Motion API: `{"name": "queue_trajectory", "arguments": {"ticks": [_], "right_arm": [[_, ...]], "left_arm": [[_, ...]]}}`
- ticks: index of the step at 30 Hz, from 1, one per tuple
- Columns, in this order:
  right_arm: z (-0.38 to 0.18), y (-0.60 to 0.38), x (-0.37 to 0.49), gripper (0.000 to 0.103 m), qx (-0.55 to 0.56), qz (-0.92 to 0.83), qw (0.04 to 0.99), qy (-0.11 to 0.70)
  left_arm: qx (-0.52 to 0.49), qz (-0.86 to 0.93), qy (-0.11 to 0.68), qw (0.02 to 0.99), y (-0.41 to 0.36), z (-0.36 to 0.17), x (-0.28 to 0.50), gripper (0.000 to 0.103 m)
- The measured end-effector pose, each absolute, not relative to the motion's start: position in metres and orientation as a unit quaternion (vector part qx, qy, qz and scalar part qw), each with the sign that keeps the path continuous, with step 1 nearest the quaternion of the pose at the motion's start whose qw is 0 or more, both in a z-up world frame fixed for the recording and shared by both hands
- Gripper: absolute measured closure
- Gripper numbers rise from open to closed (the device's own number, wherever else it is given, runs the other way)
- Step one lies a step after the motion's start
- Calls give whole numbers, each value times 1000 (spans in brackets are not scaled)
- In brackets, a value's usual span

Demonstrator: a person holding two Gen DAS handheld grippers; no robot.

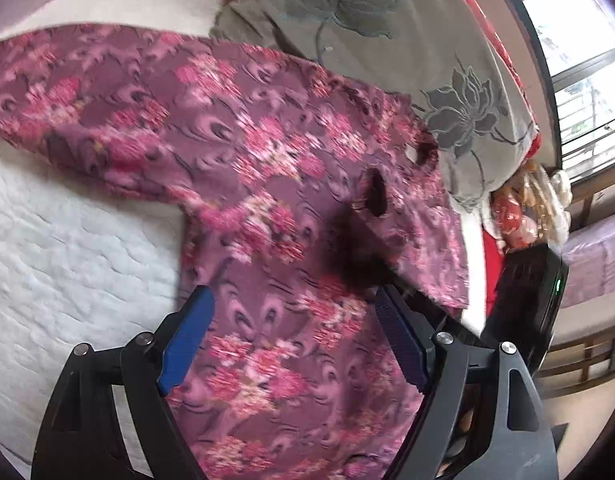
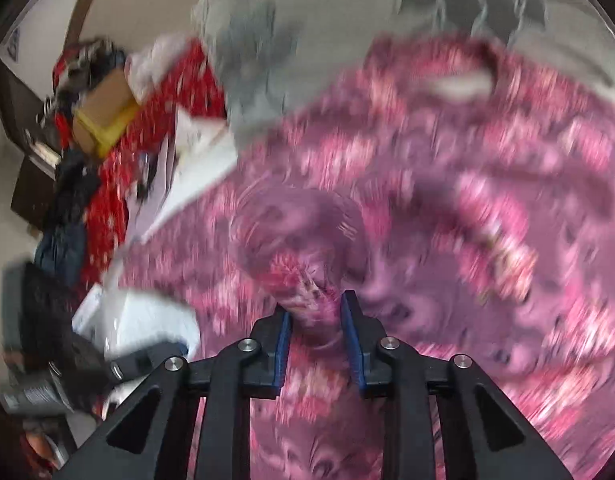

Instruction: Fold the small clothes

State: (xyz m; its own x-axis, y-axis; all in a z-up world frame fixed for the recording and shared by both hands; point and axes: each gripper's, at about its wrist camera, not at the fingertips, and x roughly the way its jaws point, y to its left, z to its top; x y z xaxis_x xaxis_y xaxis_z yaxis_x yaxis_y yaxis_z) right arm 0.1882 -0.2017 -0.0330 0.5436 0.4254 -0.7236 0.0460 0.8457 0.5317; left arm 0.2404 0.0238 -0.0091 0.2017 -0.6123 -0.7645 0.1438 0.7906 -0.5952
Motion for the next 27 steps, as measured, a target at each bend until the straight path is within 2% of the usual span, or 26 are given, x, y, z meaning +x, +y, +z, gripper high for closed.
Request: {"name": "queue_trajectory", "arguments": {"ticks": [4,10,11,12,13,14,19,24,26,27], "right_arm": [[-24,-222,155,75,268,122,846,444],[-15,-321,100,72,322,38,854,407],[-14,-338,92,72,329,22,856,399],[-13,-355,85,72,338,3,857,389],[-13,-374,77,72,351,-19,856,378],[-14,-390,70,72,364,-38,855,367],[-26,-465,45,65,414,-143,839,324],[-58,-476,80,66,444,-98,807,378],[-56,-466,90,87,423,-78,816,387],[-48,-461,90,93,396,-78,833,379]], "left_arm": [[-193,-273,589,735,-7,-13,241,21],[-186,-241,613,730,-55,-28,258,21],[-187,-231,606,738,-59,-25,261,24],[-189,-226,597,746,-60,-21,262,55],[-190,-230,592,749,-62,-17,265,79],[-190,-232,593,747,-62,-15,267,98],[-214,-224,550,776,-41,11,266,99],[-200,-219,563,772,-37,11,268,99],[-196,-217,563,773,-39,10,267,99],[-193,-215,564,773,-36,8,266,99]]}}
